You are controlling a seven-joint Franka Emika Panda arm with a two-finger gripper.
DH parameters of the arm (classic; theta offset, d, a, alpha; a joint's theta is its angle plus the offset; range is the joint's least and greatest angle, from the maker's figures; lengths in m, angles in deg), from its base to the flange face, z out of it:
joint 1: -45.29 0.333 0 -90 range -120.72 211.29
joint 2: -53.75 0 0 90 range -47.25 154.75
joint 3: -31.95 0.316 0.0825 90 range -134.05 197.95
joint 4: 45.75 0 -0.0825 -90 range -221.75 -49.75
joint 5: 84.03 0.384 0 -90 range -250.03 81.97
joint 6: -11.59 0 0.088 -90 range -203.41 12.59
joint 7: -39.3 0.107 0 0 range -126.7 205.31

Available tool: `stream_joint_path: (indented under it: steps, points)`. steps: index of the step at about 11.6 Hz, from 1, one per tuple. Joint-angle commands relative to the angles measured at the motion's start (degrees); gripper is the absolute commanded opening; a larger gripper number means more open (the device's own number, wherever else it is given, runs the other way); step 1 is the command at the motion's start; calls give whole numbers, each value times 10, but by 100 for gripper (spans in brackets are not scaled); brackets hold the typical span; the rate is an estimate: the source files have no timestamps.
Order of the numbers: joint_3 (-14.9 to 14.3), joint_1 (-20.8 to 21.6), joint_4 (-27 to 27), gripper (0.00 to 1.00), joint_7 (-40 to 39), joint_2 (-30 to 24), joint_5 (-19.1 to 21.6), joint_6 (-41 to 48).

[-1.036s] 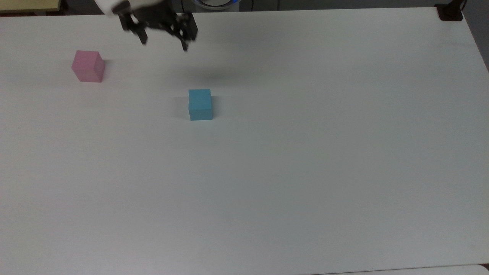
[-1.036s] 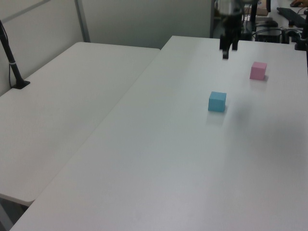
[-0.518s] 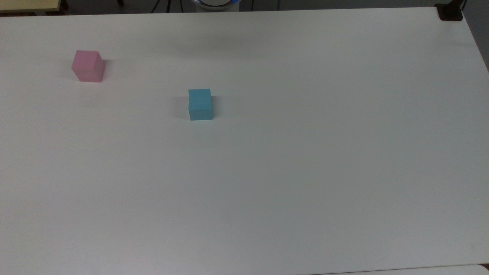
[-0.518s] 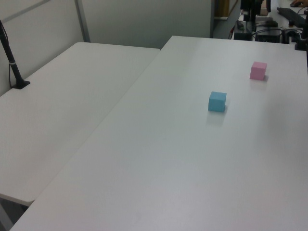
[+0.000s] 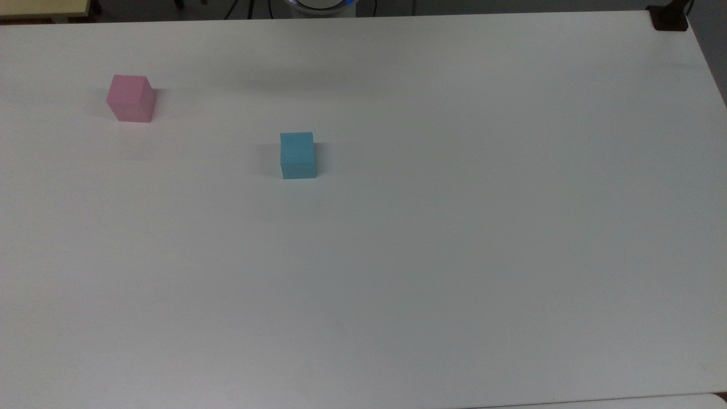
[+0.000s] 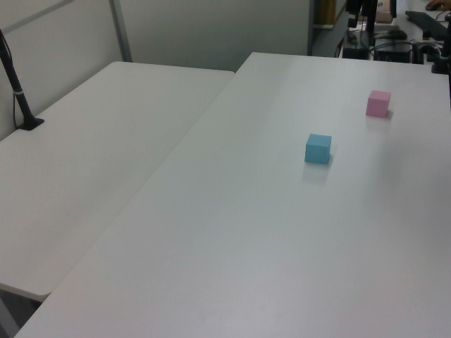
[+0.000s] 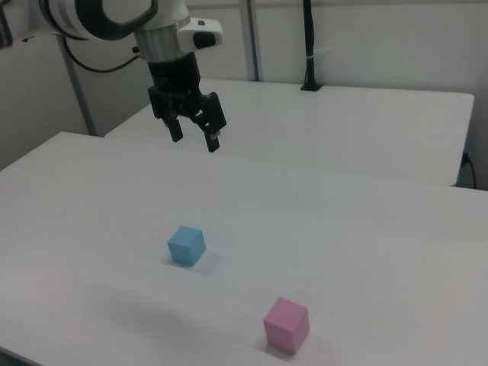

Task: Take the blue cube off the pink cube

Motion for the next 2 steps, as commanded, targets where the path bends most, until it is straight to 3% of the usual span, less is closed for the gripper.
stream_joint_path:
  steps: [1,2]
  points:
    - [10,-5,-2,100,-6,-2,-3,-9]
    - [10,-4,-2,100,-7,-2,-3,-8]
